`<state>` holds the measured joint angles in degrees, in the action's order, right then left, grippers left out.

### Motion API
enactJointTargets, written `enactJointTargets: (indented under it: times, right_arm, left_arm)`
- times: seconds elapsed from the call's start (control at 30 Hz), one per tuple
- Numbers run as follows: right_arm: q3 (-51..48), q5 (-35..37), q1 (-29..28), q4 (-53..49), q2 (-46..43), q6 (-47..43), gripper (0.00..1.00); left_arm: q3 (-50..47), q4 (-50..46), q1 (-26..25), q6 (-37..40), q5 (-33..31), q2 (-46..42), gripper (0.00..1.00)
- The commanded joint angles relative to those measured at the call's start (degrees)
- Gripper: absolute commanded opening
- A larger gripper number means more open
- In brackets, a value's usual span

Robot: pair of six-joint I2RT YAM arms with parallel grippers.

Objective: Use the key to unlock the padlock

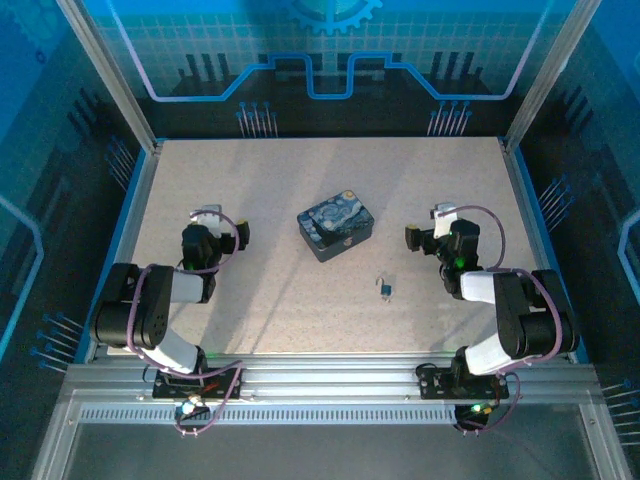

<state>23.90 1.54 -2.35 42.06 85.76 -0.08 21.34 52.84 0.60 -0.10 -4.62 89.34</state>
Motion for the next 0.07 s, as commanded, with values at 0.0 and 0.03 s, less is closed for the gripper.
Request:
enactJointTargets:
  times: [0.0, 0.03]
  right_arm:
    - [0.97, 0.99, -0.82, 0.94, 0.44, -0.6, 1.0]
    - [0.99, 0.96, -0.88, 0.98, 0.46, -0.58, 1.0]
  left_arm:
    - [0.32, 0.23, 0.11, -0.85, 1.24, -0.57, 0.99]
    - [0.32, 0.17, 0.1, -0.87, 1.21, -0.57, 0.99]
